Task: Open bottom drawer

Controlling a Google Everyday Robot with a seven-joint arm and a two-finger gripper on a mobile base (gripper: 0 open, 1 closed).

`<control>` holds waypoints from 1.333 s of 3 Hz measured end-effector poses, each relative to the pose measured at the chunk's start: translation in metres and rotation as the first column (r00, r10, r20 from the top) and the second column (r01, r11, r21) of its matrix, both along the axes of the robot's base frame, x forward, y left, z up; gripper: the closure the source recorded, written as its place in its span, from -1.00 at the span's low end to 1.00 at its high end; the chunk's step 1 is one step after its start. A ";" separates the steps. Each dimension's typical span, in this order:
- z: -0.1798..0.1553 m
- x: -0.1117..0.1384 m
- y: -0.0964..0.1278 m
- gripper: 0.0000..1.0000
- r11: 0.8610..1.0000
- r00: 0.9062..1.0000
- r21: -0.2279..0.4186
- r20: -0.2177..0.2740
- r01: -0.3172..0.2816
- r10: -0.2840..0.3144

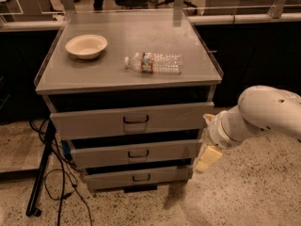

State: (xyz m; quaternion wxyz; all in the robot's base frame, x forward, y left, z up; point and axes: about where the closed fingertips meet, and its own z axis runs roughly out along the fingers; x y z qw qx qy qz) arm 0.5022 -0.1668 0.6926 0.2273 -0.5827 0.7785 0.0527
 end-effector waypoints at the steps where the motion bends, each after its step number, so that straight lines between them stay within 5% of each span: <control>1: 0.000 0.000 0.000 -1.00 1.000 1.000 0.000 0.000 0.000 0.000; 4: -0.105 -0.020 0.036 -1.00 0.995 0.994 0.050 -0.067 -0.084 0.087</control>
Offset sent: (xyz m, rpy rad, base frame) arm -0.0106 0.0171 -0.0426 0.0231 0.0468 0.0196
